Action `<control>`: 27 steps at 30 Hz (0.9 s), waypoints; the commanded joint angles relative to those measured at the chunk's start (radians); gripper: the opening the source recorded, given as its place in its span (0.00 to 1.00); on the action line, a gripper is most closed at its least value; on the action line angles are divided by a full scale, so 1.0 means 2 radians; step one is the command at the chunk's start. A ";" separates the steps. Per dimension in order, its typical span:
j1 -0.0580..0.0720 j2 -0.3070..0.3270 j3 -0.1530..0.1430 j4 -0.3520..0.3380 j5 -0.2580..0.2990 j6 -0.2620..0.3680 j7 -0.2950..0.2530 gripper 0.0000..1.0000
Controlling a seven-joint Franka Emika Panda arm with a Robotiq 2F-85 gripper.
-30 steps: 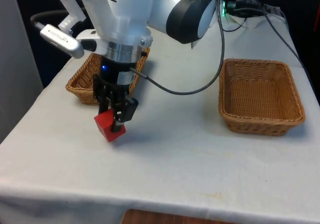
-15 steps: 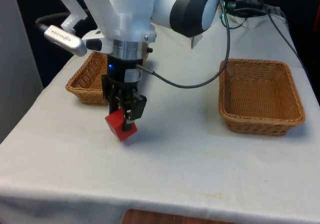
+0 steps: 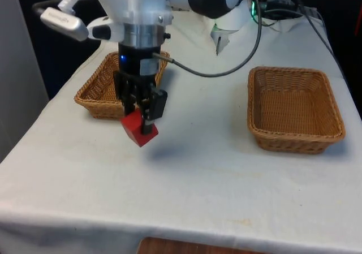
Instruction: Pick up the red cube and place it into the right basket.
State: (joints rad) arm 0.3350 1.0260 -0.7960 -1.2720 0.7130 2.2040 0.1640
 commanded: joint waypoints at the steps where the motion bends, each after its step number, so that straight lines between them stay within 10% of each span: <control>1: 0.003 -0.007 0.000 -0.008 0.002 0.003 -0.004 0.04; 15: 0.008 -0.042 0.000 -0.034 -0.006 0.008 -0.023 0.04; 22: 0.021 -0.053 -0.005 -0.062 -0.024 0.046 -0.030 0.04; 24: 0.015 -0.049 0.000 -0.052 -0.026 0.038 -0.026 0.04; 27: 0.024 -0.055 -0.005 -0.070 -0.035 0.060 -0.030 0.04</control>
State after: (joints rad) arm 0.3700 0.9280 -0.7980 -1.3870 0.6370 2.3090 0.1110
